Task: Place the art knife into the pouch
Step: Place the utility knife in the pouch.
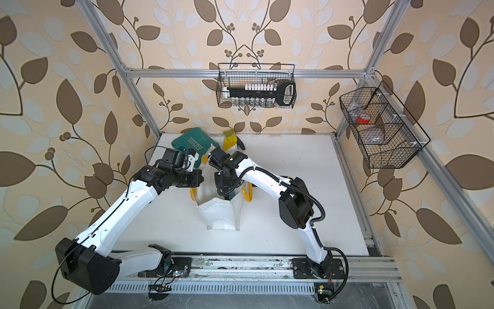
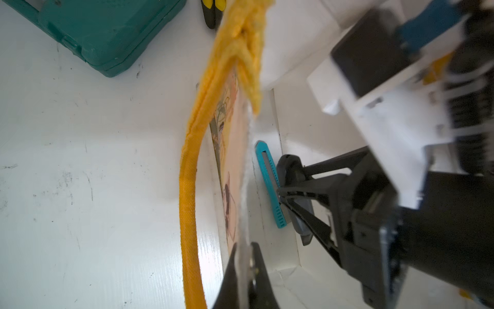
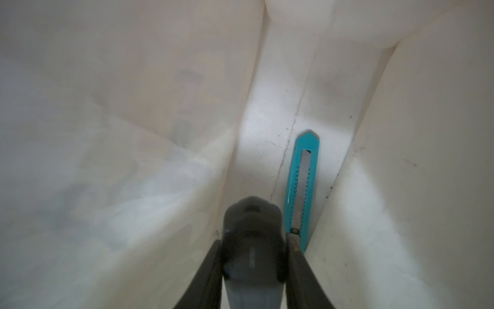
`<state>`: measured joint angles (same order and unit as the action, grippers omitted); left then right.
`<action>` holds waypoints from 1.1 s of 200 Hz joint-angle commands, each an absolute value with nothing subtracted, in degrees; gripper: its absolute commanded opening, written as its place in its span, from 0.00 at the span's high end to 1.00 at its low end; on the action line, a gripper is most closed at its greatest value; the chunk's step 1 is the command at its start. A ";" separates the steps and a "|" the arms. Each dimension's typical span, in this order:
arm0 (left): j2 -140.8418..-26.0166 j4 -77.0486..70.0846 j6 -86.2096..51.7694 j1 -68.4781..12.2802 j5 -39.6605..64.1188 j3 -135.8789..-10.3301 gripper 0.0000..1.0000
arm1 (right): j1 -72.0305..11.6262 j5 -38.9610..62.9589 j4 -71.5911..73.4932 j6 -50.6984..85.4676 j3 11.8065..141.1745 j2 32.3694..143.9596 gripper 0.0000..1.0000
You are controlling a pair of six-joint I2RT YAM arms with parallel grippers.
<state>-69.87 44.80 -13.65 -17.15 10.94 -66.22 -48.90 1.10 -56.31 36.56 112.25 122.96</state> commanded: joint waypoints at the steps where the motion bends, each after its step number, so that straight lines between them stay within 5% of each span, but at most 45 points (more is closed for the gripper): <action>1: -68.33 42.98 -12.92 -16.53 9.95 -66.04 1.00 | -49.48 1.69 -55.68 35.68 109.30 124.64 0.71; 103: -68.64 43.07 -12.89 -16.59 9.75 -66.09 1.00 | -47.48 -12.77 -68.77 31.11 109.77 128.08 0.67; 174: -68.80 43.08 -12.80 -16.56 9.65 -65.96 1.00 | -46.73 -6.03 -67.89 28.75 111.71 119.89 0.39; 220: -69.08 43.07 -12.90 -16.61 9.97 -65.90 1.00 | -46.50 2.52 -61.12 27.50 113.56 110.13 0.30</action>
<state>-69.87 44.75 -13.65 -17.15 10.35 -65.56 -46.78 -2.39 -64.58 28.08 111.66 116.42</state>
